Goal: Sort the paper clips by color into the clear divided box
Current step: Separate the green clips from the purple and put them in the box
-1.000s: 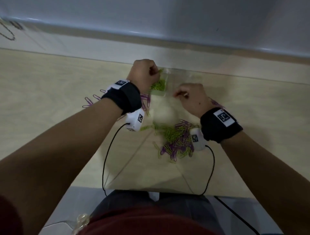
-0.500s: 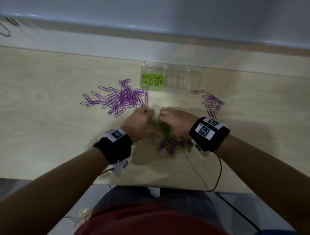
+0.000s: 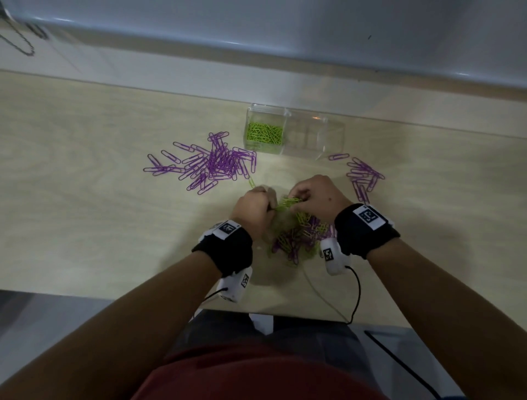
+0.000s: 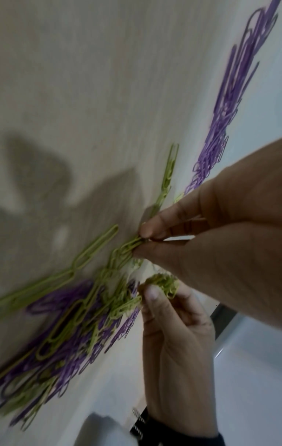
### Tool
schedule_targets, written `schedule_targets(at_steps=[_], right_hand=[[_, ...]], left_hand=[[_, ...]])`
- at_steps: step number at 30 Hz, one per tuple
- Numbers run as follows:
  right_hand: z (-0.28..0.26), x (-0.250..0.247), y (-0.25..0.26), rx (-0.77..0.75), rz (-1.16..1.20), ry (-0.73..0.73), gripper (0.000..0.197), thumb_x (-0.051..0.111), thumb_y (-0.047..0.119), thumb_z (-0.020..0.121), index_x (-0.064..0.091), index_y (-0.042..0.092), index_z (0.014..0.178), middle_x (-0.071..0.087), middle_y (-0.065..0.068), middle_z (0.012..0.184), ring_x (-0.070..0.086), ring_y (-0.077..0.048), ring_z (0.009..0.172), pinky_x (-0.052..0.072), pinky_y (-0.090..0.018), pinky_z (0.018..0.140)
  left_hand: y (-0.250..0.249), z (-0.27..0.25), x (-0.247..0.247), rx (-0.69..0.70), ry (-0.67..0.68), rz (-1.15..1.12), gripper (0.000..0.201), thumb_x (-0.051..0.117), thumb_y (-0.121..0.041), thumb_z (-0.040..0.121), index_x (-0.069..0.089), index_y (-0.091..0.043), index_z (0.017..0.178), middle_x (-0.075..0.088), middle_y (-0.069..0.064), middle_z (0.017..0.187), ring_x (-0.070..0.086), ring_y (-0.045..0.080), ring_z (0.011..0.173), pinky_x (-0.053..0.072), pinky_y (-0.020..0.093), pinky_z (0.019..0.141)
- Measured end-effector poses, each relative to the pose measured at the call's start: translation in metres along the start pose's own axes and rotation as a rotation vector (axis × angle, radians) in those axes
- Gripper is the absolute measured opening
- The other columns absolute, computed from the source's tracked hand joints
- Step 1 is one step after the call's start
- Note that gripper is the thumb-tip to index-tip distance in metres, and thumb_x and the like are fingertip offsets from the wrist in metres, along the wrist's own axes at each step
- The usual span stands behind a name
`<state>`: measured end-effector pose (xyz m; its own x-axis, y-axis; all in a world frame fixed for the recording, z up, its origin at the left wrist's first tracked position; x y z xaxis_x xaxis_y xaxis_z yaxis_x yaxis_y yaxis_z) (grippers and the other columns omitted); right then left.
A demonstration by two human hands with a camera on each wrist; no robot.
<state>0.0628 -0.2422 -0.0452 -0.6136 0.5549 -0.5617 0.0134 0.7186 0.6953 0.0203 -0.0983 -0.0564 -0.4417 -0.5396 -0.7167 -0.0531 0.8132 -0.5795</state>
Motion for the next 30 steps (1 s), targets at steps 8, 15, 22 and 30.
schedule_targets(at_steps=[8,15,22,30], right_hand=[[-0.009,-0.036,0.024,0.074,0.610,-0.131,0.023,0.080,-0.006,0.065,0.070,0.000,0.086,0.071,-0.003,0.066,0.065,-0.012,0.058,0.055,-0.021,0.059],[0.045,-0.080,0.072,-0.126,0.665,-0.323,0.023,0.078,-0.011,0.064,0.069,0.004,0.079,0.072,-0.002,0.070,0.066,-0.012,0.064,0.059,-0.027,0.065],[0.096,-0.059,0.082,-0.174,-0.032,-0.360,0.018,0.076,0.003,0.071,0.073,0.010,0.087,0.073,-0.009,0.087,0.062,-0.012,0.074,0.047,-0.017,0.072],[0.051,-0.055,0.056,-0.288,-0.124,-0.412,0.016,0.061,-0.002,0.079,0.074,0.006,0.084,0.073,-0.009,0.085,0.063,-0.015,0.074,0.047,-0.012,0.074]], left_hand=[[0.013,-0.004,-0.022,0.092,0.012,-0.059,0.006,0.062,-0.005,0.077,0.059,-0.008,0.072,0.058,0.001,0.071,0.051,0.011,0.064,0.035,0.021,0.061],[0.004,0.005,-0.073,0.101,-0.148,-0.380,0.013,0.067,0.002,0.076,0.064,-0.010,0.073,0.058,-0.002,0.067,0.049,0.004,0.060,0.040,0.009,0.058],[-0.003,0.039,-0.146,0.094,-0.442,-0.395,0.009,0.066,-0.003,0.074,0.066,-0.012,0.073,0.061,-0.004,0.064,0.050,-0.003,0.055,0.042,0.008,0.058],[-0.008,0.101,-0.126,0.058,-0.287,-0.016,0.012,0.067,-0.007,0.076,0.067,-0.006,0.088,0.069,0.011,0.087,0.063,0.025,0.082,0.048,0.026,0.074]])
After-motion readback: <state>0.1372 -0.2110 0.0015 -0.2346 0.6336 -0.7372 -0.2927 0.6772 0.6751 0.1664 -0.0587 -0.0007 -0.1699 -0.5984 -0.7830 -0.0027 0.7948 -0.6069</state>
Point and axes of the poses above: each hand's wrist, its own z-axis towards the middle knuckle, its own x-axis out of the palm, y = z × x, the point moved 5 cm from there along z, towards the middle knuckle
